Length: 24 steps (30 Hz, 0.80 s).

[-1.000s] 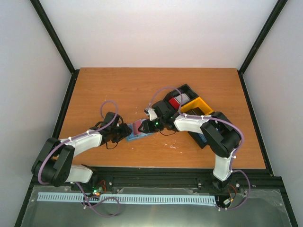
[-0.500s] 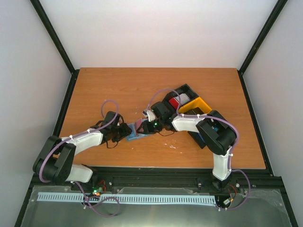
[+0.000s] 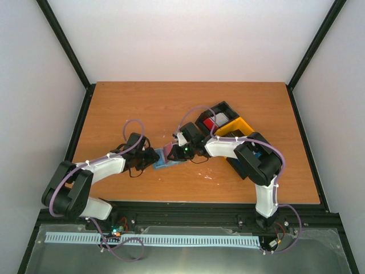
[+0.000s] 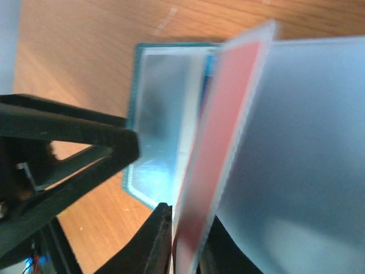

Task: Put the credit cards into the card holder
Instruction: Turn over the card slot in the card holder.

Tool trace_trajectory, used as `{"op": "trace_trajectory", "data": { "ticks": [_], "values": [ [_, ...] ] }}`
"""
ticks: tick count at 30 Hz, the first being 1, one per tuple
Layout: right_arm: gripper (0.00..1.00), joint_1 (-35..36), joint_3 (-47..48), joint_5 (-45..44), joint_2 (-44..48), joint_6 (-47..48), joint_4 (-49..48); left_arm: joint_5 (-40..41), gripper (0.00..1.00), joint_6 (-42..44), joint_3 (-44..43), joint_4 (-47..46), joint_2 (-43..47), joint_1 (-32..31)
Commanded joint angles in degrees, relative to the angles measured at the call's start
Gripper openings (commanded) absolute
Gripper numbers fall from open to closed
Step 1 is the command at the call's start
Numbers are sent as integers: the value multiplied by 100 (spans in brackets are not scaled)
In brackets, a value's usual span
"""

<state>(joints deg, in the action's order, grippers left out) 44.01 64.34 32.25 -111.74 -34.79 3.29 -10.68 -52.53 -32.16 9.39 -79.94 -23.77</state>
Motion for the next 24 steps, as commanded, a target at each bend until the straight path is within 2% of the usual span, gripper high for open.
{"op": "trace_trajectory", "data": {
  "ticks": [1,4,10,13,18,24],
  "values": [
    [11,64,169,-802,228,466,666,266,50,26,-128,546,-147,22],
    [7,64,328,-1136,247,784,1035,343,50,29,-134,619,-170,22],
    [6,63,581,-1390,242,1156,1456,382,50,53,-177,680,-141,24],
    [11,72,662,-1361,239,1214,1495,386,50,59,-209,672,-99,21],
    [25,99,681,-864,166,1236,1191,412,50,31,-197,653,-58,21],
    [29,107,782,-486,79,1124,916,568,51,-62,-185,795,122,21]
  ]
}}
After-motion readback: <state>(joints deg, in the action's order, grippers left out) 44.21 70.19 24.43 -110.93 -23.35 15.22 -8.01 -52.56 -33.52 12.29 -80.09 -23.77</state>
